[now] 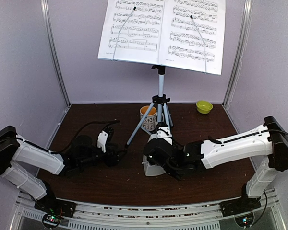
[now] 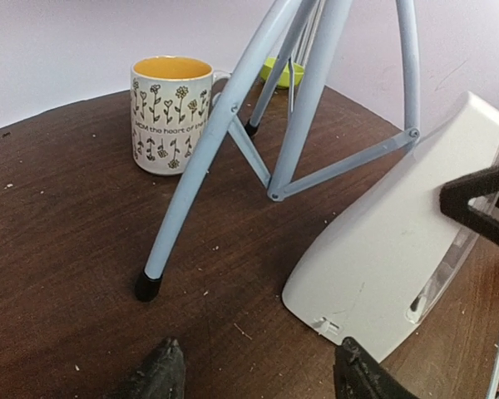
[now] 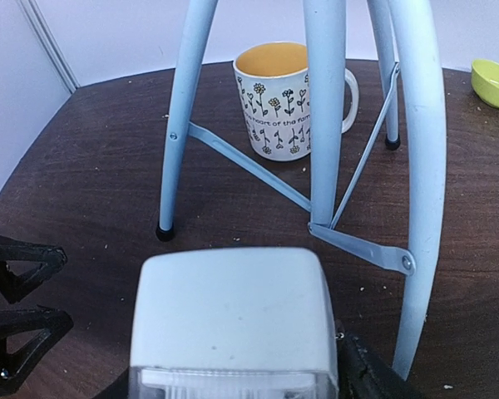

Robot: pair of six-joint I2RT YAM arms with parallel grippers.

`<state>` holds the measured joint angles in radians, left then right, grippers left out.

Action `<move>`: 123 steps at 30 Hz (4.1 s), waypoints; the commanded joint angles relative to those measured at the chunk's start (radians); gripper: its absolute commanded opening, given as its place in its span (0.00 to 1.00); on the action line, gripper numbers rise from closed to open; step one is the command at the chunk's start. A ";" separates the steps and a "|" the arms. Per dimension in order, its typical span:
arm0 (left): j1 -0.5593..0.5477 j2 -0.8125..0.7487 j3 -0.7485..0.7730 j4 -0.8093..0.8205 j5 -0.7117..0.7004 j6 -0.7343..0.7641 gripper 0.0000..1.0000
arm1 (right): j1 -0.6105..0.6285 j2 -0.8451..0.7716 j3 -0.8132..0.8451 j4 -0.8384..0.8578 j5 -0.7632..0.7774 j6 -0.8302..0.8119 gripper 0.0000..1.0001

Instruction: Set up the instrument practice props

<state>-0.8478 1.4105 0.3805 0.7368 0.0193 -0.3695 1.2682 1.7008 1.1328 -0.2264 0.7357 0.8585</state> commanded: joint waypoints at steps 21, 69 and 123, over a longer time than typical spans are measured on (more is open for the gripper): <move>-0.209 0.071 0.038 0.053 -0.032 0.269 0.50 | -0.061 -0.400 -0.348 0.603 -0.331 -0.355 0.09; -0.428 0.053 0.099 0.040 -0.278 0.539 0.70 | -0.083 -0.594 -0.555 0.905 -0.671 -0.554 0.00; -0.140 -0.128 -0.091 0.085 -0.317 0.080 0.80 | 0.060 0.179 0.255 -0.049 0.204 0.137 0.55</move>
<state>-0.9977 1.2964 0.2996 0.8032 -0.2878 -0.2802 1.3144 1.8923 1.3426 -0.2428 0.8768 0.9039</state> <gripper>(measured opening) 0.799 0.609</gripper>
